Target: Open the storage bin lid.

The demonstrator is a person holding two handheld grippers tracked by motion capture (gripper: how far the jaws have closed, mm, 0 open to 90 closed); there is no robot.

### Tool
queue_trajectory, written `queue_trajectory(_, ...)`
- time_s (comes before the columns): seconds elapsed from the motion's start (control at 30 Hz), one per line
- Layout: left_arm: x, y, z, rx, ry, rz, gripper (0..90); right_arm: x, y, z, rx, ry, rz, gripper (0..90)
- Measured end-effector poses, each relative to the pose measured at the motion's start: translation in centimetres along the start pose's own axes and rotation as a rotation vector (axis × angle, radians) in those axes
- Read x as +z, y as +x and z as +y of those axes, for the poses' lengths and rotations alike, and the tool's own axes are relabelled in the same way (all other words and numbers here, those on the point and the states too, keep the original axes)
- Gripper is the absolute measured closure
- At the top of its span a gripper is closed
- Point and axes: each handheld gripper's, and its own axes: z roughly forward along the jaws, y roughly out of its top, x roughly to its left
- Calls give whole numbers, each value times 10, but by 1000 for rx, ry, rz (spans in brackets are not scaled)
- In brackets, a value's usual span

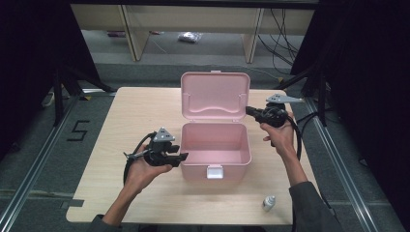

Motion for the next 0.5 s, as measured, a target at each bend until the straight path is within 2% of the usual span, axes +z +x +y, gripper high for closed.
queue_trajectory(0.1, 0, 0, 0, 1, -2, 4, 542, -1, -1, 1, -25, 14, -18, 900)
queue_trajectory(0.13, 0, 0, 0, 3, -4, -1, 538, -1, 0, 1, -13, 18, -10, 900)
queue_trajectory(0.17, 0, 0, 0, 4, -5, 1, 536, -2, 0, 0, -22, 14, -13, 900)
queue_trajectory(0.23, 0, 0, 0, 17, -3, 9, 536, -4, 4, 1, 8, 15, -6, 897)
queue_trajectory(0.27, 0, 0, 0, 14, -11, 12, 535, -5, 3, 1, -24, 18, -18, 892)
queue_trajectory(0.33, -1, -1, 0, 12, -5, 9, 534, -9, 6, 2, -41, 20, -22, 884)
queue_trajectory(0.37, -1, -1, 0, 15, -9, 10, 533, -11, 9, 2, -18, 6, -21, 884)
queue_trajectory(0.4, -1, -1, 0, 18, -11, 18, 533, -14, 10, 2, -40, 16, -14, 883)
queue_trajectory(0.43, -1, -2, 0, 19, -11, 19, 534, -15, 12, 2, -34, 17, -7, 881)
queue_trajectory(0.47, -1, -2, 0, 23, -11, 20, 534, -16, 12, 1, -61, 8, -16, 878)
queue_trajectory(0.5, -1, -2, 0, 24, -10, 20, 534, -17, 14, 0, -44, 19, -14, 874)
